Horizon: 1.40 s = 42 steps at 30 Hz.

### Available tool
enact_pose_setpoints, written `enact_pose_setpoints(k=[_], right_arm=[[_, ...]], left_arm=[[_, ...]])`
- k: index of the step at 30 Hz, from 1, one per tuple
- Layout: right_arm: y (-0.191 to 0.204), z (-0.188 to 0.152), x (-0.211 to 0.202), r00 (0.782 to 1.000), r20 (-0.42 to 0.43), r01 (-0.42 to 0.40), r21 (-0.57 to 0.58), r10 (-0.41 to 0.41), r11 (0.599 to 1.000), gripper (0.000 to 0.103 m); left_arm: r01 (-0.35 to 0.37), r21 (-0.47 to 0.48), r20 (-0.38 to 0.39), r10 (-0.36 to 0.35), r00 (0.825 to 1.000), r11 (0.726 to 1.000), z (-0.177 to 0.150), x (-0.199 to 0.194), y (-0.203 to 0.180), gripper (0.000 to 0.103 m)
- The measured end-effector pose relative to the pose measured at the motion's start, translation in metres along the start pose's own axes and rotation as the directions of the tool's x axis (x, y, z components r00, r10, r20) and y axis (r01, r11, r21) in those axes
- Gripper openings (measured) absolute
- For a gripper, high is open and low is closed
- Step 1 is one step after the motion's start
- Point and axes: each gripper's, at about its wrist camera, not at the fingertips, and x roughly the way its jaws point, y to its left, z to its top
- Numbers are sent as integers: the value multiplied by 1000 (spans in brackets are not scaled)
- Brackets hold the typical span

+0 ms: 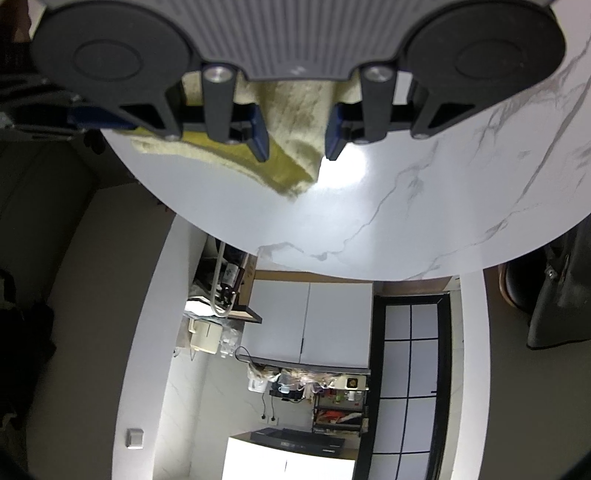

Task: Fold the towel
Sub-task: 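Open both grippers, releasing the folded edge onto the towel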

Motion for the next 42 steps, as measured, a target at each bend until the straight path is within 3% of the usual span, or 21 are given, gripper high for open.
enact_pose_setpoints(k=[7,13,28,32,42], right_arm=[[-10,9,4,999,31,28,7,-29,1000,42],[-13,11,5,999,30,31,16,-31,999,42],[7,8,-4,998,5,69,-10,-69,998,43],[19,6,-9,996,-4,84,-30,-84,996,43],[45,-9,-26,990,-17,141,-55,-142,988,43]], left_arm=[[1,13,-26,-1,1000,1000,6,17,-2,36],[-48,17,-44,48,998,999,9,27,5,36],[-78,3,-17,78,997,997,7,-2,14,37],[-78,8,-5,78,997,997,5,-13,12,51],[-52,7,9,52,999,999,-15,-49,13,56]])
